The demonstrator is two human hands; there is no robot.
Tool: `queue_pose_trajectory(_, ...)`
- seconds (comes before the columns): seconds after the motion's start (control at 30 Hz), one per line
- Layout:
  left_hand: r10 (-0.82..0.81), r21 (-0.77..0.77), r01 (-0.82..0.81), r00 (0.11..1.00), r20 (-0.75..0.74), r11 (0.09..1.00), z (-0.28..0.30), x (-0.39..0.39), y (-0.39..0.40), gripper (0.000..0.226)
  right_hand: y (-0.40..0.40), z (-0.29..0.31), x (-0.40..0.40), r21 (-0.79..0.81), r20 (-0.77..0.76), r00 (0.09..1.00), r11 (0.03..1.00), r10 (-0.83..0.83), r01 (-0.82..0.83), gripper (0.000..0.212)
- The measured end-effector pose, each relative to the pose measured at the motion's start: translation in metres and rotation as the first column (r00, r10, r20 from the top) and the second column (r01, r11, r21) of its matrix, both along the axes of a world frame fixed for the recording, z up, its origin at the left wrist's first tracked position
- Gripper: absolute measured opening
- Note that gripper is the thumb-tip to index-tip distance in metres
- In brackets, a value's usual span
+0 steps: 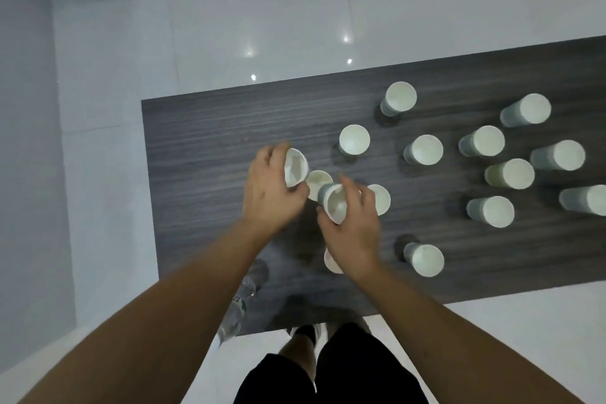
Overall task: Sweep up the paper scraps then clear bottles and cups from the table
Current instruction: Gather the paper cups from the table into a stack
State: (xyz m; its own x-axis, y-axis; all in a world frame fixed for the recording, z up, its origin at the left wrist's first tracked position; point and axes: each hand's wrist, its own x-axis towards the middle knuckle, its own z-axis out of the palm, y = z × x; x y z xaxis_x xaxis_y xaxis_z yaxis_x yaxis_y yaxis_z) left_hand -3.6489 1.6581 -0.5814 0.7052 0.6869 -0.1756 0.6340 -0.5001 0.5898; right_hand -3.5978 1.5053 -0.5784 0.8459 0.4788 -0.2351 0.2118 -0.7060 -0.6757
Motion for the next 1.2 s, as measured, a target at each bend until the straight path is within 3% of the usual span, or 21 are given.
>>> queue_pose_trajectory(0.13,-0.104,-0.06,0.104,0.995,0.004,0.993,0.004,0.008,-0.039,0.066,-0.039,-0.004,0.023,-0.087,0.038,0.985,0.981,-0.17,0.173,0.066)
queue_pose_trajectory(0.27,-0.138,-0.034,0.136,0.988,-0.066,0.99,-0.025,0.011,-0.049,0.063,-0.063,-0.032,0.04,-0.115,0.025,0.974,0.967,-0.224,0.226,0.067)
queue_pose_trajectory(0.43,-0.19,0.004,0.193,0.972,-0.138,0.981,-0.072,0.003,-0.049,0.066,-0.077,-0.081,0.053,-0.215,-0.063,0.99,0.97,-0.127,0.11,0.07)
queue_pose_trajectory(0.6,-0.225,-0.076,0.216,0.965,-0.137,0.973,-0.092,-0.005,-0.064,0.065,-0.083,-0.104,0.051,-0.213,-0.092,0.996,0.977,-0.014,-0.006,0.072)
queue_pose_trajectory(0.8,-0.221,-0.163,0.2,0.967,-0.125,0.966,-0.048,-0.002,-0.093,0.063,-0.096,-0.071,0.045,-0.229,-0.144,0.98,0.968,-0.138,0.103,0.073)
queue_pose_trajectory(0.97,-0.205,-0.199,0.18,0.972,-0.111,0.963,-0.004,-0.019,-0.106,0.061,-0.134,-0.025,0.041,-0.219,-0.069,0.967,0.949,-0.245,0.224,0.07)
queue_pose_trajectory(1.2,-0.205,-0.218,0.172,0.969,-0.14,0.961,-0.006,-0.047,-0.132,0.057,-0.188,-0.02,0.026,-0.293,-0.028,0.942,0.904,-0.334,0.312,0.073)
